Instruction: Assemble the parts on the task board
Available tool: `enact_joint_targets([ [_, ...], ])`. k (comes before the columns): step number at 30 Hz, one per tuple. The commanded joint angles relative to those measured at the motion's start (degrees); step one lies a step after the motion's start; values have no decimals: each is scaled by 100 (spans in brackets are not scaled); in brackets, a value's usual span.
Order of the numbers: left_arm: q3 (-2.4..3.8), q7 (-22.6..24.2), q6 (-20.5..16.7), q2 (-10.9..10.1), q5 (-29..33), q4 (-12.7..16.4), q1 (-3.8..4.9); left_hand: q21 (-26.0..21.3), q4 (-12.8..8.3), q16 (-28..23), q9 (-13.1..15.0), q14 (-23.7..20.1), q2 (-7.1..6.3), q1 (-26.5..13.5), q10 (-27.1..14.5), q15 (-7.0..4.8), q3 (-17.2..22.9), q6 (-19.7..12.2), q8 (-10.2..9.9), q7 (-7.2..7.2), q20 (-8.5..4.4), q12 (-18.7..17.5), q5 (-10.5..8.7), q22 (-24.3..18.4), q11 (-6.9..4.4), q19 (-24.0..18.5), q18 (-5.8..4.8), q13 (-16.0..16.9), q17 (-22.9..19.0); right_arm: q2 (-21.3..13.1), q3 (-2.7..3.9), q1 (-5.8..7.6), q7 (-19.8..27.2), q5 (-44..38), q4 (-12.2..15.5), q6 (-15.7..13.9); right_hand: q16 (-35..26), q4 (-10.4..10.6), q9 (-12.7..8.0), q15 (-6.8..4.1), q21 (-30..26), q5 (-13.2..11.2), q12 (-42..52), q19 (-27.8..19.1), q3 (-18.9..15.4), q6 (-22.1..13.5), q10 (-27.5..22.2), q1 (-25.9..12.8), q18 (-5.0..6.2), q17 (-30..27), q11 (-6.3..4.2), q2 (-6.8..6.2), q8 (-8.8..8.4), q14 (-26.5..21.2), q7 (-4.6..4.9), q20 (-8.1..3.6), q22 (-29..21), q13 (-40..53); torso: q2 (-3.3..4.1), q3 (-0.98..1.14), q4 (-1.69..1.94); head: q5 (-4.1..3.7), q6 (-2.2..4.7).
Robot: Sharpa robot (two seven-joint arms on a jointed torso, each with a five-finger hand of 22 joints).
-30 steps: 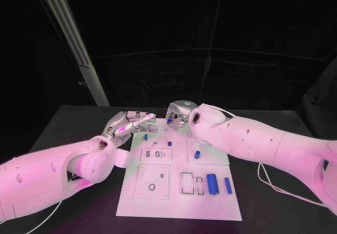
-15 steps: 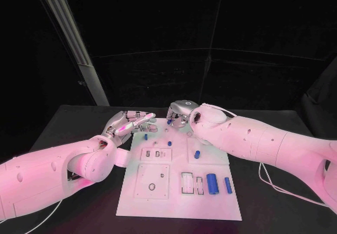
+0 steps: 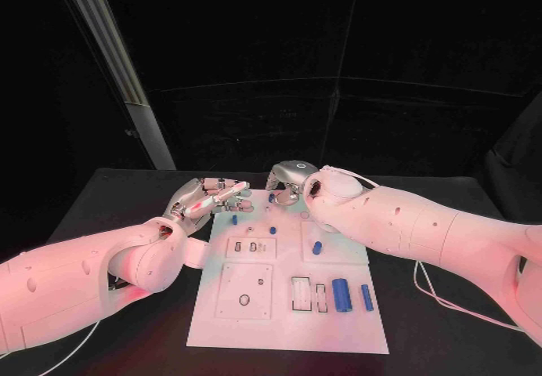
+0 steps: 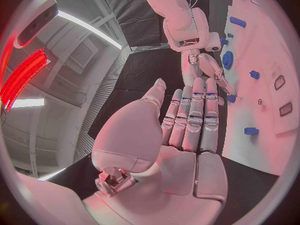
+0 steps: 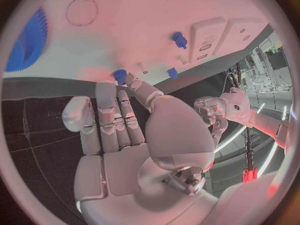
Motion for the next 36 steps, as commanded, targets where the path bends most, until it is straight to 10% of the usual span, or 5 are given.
enact_joint_targets([
  [1, 5, 2, 72, -5, -25, 1, 11, 3, -44, -43, -11, 2, 11, 31, 16, 19, 9, 17, -27, 33, 6, -34, 31, -9, 35, -8, 66, -9, -1, -51, 3, 13, 53, -2, 55, -143, 34, 2, 9, -18, 0, -20, 34, 62, -55, -15, 92, 53, 82, 51, -24, 10, -14, 67, 15, -11, 45, 8, -2, 0, -7, -1, 5],
  [14, 5, 9, 79, -92, -25, 8, 12, 2, -48, -46, -12, 2, 13, 32, 16, 20, 9, 17, -29, 33, 6, -37, 30, -10, 36, -9, 66, -9, -1, -1367, 122, 77, -269, 709, 1368, -538, 889, 418, -3, -271, 609, 3, 607, 872, -405, 34, 1831, -638, -169, 1377, -353, -126, -38, 417, -138, -184, 1310, 297, -38, -3, -85, -11, 45],
  [18, 5, 6, 87, -119, -26, 14, 15, 2, -50, -48, -13, 2, 14, 34, 16, 20, 9, 17, -30, 32, 6, -39, 29, -10, 35, -9, 66, -9, -1, -1845, 200, 148, -611, 1097, 1717, -219, 1351, 1139, 4, -477, 831, 7, 1429, 1144, -1185, -225, 2805, -889, -267, 2146, -555, -611, -28, 513, -300, -398, 1777, 871, -57, -1, -126, 0, 54],
  [25, 4, -4, 105, -127, -26, 19, 17, 1, -57, -53, -13, 0, 15, 39, 16, 21, 10, 17, -33, 31, 7, -43, 30, -12, 35, -11, 66, -9, -1, -2118, 232, 208, -956, 1308, 1789, 444, 2401, 3300, 19, -461, 1131, 7, 5342, 1496, -2074, -532, 2663, 336, -401, 3983, -517, -1008, -3, 703, -281, -412, 2445, 4904, -48, 10, -139, -7, 88],
  [36, 4, -20, 133, -90, -26, -8, 17, 1, -57, -53, -13, 0, 15, 39, 16, 21, 10, 17, -33, 31, 7, -43, 30, -12, 35, -11, 66, -9, -1, -1948, 235, 219, -1057, 833, 1521, 1002, 2760, 3238, 27, -403, 1211, 65, 6734, 1598, -1983, -478, 2627, 735, -442, 4796, -483, -946, -1, 790, -226, -342, 2648, 6438, -33, 15, -123, -54, 75],
])
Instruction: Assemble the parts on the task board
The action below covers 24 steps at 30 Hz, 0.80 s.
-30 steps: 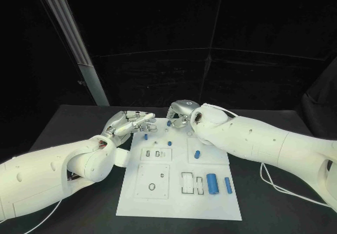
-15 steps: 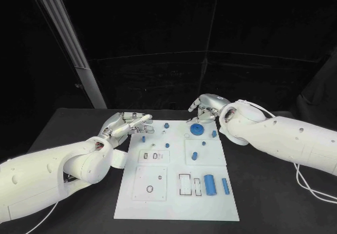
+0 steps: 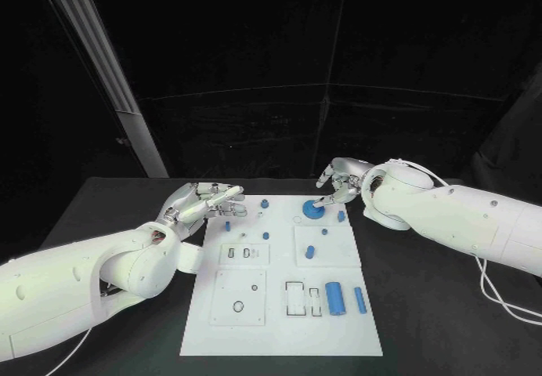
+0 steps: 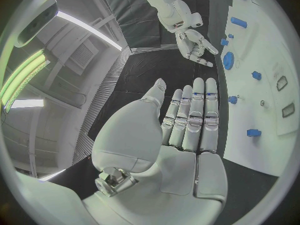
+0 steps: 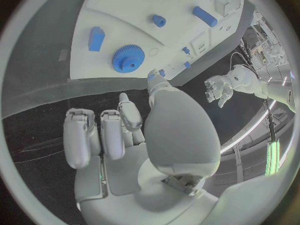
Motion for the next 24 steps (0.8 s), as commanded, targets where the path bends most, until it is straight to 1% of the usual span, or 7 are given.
enact_joint_targets([
  [1, 4, 7, 96, 18, -25, -7, 10, 1, -41, -26, -8, 0, 15, 39, 16, 21, -7, 17, -33, 31, 7, -18, 30, -8, 35, -11, 67, -9, -1, 79, 3, 14, -122, -297, -68, 438, 42, -16, 4, 39, 42, 19, 184, 356, 42, 48, 83, 102, -75, 235, 3, 7, 0, 332, 9, 26, 1086, 200, 7, 4, 11, 0, -21],
  [4, 4, 5, 103, 30, -25, -19, 9, -1, -48, -34, -9, -2, 20, 43, 15, 22, -5, 17, -37, 30, 8, -25, 30, -11, 36, -14, 67, -9, -1, 159, 1, 11, -105, -398, -151, 526, 74, -42, 5, 41, 54, 24, 351, 372, 68, 67, 130, 171, -82, 310, 5, 34, 1, 342, 11, 30, 1116, 381, 7, 3, 17, 1, -36],
  [9, 4, 3, 109, 40, -24, -36, 9, -3, -61, -45, -11, -2, 34, 52, 17, 23, 1, 19, -43, 29, 9, -34, 34, -15, 35, -17, 67, -9, -2, 235, -2, 5, -69, -476, -234, 578, 92, -75, 7, 43, 61, 32, 452, 380, 108, 95, 148, 222, -85, 355, 5, 92, 5, 347, 9, 33, 1133, 492, -1, -1, 4, 14, -60],
  [12, 4, 2, 111, 45, -24, -45, 8, -4, -69, -51, -12, -1, 43, 59, 18, 23, 6, 20, -46, 28, 10, -39, 36, -17, 35, -19, 68, -9, -1, 267, -3, 2, -52, -493, -264, 599, 103, -126, 12, 40, 69, 35, 512, 391, 149, 144, 161, 258, -89, 382, -1, 156, 16, 350, 1, 32, 1154, 560, -3, -4, -2, 16, -65],
  [17, 4, 1, 118, 58, -24, -57, 8, -4, -69, -51, -12, -1, 43, 59, 18, 23, 6, 20, -46, 28, 10, -39, 36, -17, 35, -19, 68, -9, -1, 328, -5, -5, -45, -547, -313, 695, 158, -269, 20, 30, 103, 35, 648, 443, 208, 241, 209, 293, -109, 517, -17, 269, 31, 375, -19, 25, 1243, 715, -1, -6, 7, 5, -78],
  [21, 4, -3, 124, 65, -24, -65, 8, -5, -77, -56, -13, 0, 51, 65, 19, 23, 10, 21, -49, 28, 10, -45, 38, -19, 34, -19, 68, -9, -1, 369, -6, -25, -32, -574, -343, 773, 168, -318, 22, 26, 113, 35, 692, 458, 215, 277, 227, 281, -114, 542, -22, 298, 34, 379, -26, 21, 1269, 765, 0, -5, 9, 4, -83],
  [24, 4, -6, 131, 72, -24, -74, 7, -5, -77, -56, -13, 0, 51, 65, 19, 23, 10, 21, -49, 28, 10, -45, 38, -19, 34, -19, 68, -9, -1, 388, -7, -42, -14, -584, -369, 806, 182, -364, 22, 23, 129, 36, 722, 483, 225, 306, 239, 271, -124, 576, -27, 330, 35, 386, -32, 18, 1312, 801, 2, -3, 15, -15, -85],
])
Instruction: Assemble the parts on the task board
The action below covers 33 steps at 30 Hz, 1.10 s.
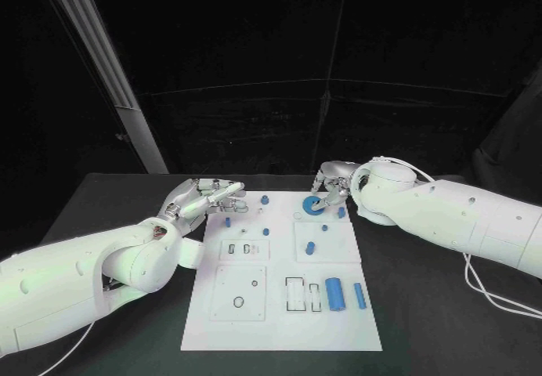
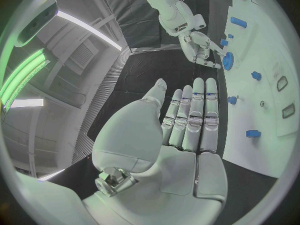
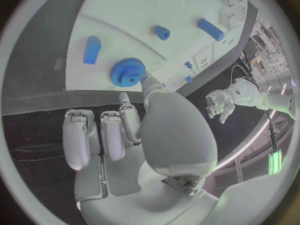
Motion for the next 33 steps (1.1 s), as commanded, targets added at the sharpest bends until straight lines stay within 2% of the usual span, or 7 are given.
enact_joint_targets([
  [1, 5, 11, 93, 12, -24, -4, 8, -5, -29, -34, -8, 0, 25, 39, 19, 23, -5, 21, -28, 28, 10, -20, 38, -8, 34, -19, 68, -9, -1, 17, 1, -5, 44, -116, -26, 193, 38, -54, 7, 22, 45, 36, 43, 487, 2, 56, 48, -6, -87, 588, -16, 82, 35, 388, 6, 16, 1323, 33, 2, 0, 9, -20, -5],
  [14, 5, 2, 106, 24, -24, -23, 8, -6, -39, -41, -10, 2, 37, 46, 21, 23, 1, 22, -32, 28, 10, -27, 41, -10, 34, -21, 68, -9, -1, 61, -1, -53, 66, -122, -95, 329, 56, -257, 8, 11, 66, 40, 137, 519, 36, 164, 90, -43, -100, 635, -32, 201, 35, 395, -11, 5, 1379, 144, 0, 3, -5, -6, -28],
  [24, 5, -3, 111, 27, -24, -35, 7, -6, -39, -41, -10, 2, 37, 46, 21, 23, 1, 22, -32, 28, 10, -27, 41, -10, 34, -21, 68, -9, -1, 104, -2, -102, 20, -175, -151, 200, 55, -586, 9, -7, 73, 53, 181, 530, 141, 338, 110, -67, -104, 646, -53, 443, 38, 394, -30, -10, 1397, 208, 2, 5, -1, 4, -41],
  [28, 5, -5, 115, 27, -24, -38, 7, -6, -48, -49, -11, 4, 48, 52, 22, 23, 7, 24, -36, 29, 10, -34, 42, -12, 35, -21, 69, -9, 0, 108, -3, -119, -21, -344, -144, 37, 54, -767, 44, -39, 77, 62, 244, 535, 237, 601, 157, -47, -106, 652, -83, 584, 118, 395, -73, -35, 1407, 283, -1, 4, -2, 10, -51],
  [33, 5, -6, 117, 25, -24, -41, 7, -6, -48, -49, -11, 4, 48, 52, 22, 23, 7, 24, -36, 29, 10, -34, 42, -12, 35, -21, 69, -9, 0, 94, -3, -133, -3, -614, -105, -246, 52, -1102, 128, -153, 92, 80, 315, 560, 476, 1010, 219, 146, -115, 662, -170, 800, 244, 397, -177, -134, 1448, 370, -3, 3, -9, 9, -53],
])
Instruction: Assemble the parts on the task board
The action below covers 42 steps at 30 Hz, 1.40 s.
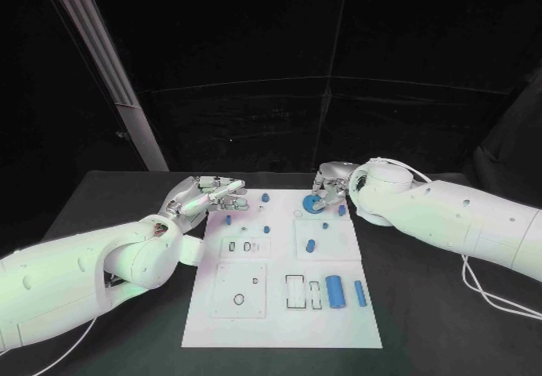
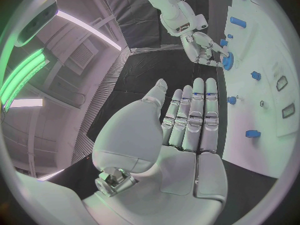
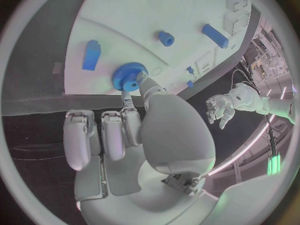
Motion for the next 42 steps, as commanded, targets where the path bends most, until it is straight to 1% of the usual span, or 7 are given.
enact_joint_targets([
  [1, 5, 14, 79, 3, -24, 4, 8, -6, -32, -26, -7, 4, 26, 30, 22, 23, -9, 24, -36, 29, 10, -34, 19, -9, 35, -21, 69, -9, 0, -14, -21, -26, -43, -366, 17, -249, 31, -135, 111, -61, 26, 28, 27, 562, 83, 249, 39, 112, -118, 665, -33, 194, 89, 407, -115, -58, 1454, 328, -1, -1, -4, -3, 2],
  [11, 4, 5, 97, -8, -24, 8, 8, -6, -37, -30, -8, 5, 31, 31, 24, 23, -7, 25, -39, 29, 10, -38, 19, -10, 35, -22, 69, -9, 0, -100, -20, -65, 119, -685, 334, -929, 32, -337, 122, -100, 46, 55, 52, 596, 252, 338, 76, -125, -131, 685, -72, 197, -7, 414, -150, -112, 1509, 375, 0, 2, 6, 6, 6],
  [14, 4, 3, 100, -14, -24, 9, 7, -6, -37, -30, -8, 5, 31, 31, 24, 23, -7, 25, -39, 29, 10, -38, 19, -10, 35, -22, 69, -9, 0, -144, -20, -71, 134, -667, 491, -1041, 26, -337, 122, -92, 46, 510, 44, 596, 408, 359, 81, -398, -131, 683, -76, 72, -89, 414, -159, -113, 1509, 381, -2, 0, 7, 13, 7],
  [22, 4, -1, 103, -27, -24, 18, 8, -6, -38, -32, -8, 4, 33, 31, 24, 23, -6, 25, -40, 29, 11, -40, 19, -11, 35, -22, 69, -9, 0, -79, -17, -75, 45, -607, 824, -1268, 15, -279, 116, -72, 46, 566, 26, 596, 540, 331, 79, -643, -131, 669, -72, -16, -158, 412, -142, -93, 1509, 374, 2, -5, 14, 54, 8],
  [32, 4, -7, 102, -16, -24, 17, 8, -7, -41, -35, -9, 4, 34, 32, 24, 24, -6, 25, -41, 29, 11, -43, 19, -12, 35, -23, 69, -9, 0, 526, -20, -75, -104, -597, 623, -1235, 7, -252, 116, -59, 46, 566, 8, 596, 622, 327, 72, -718, -131, 656, -76, -13, -166, 409, -145, -81, 1509, 362, 7, -3, 19, 88, -5],
  [39, 5, -8, 101, -2, -24, 15, 9, -7, -41, -35, -9, 4, 34, 32, 24, 24, -6, 25, -41, 29, 11, -43, 19, -12, 35, -23, 69, -9, 0, 892, -66, -118, -146, -601, 348, -1032, -2, -246, 114, -55, 46, 568, -1, 596, 653, 312, 66, -740, -131, 636, -75, -12, -173, 405, -142, -78, 1509, 355, 7, 0, 12, 126, -19],
  [42, 5, -10, 100, 1, -24, 14, 9, -7, -41, -35, -9, 4, 34, 32, 24, 24, -6, 25, -41, 29, 11, -43, 19, -12, 35, -23, 69, -9, 0, 981, -120, -128, -156, -630, 270, -962, -5, -242, 112, -54, 46, 562, -5, 596, 667, 301, 64, -756, -131, 631, -72, -16, -176, 403, -138, -75, 1509, 352, 4, 1, 6, 128, -20],
])
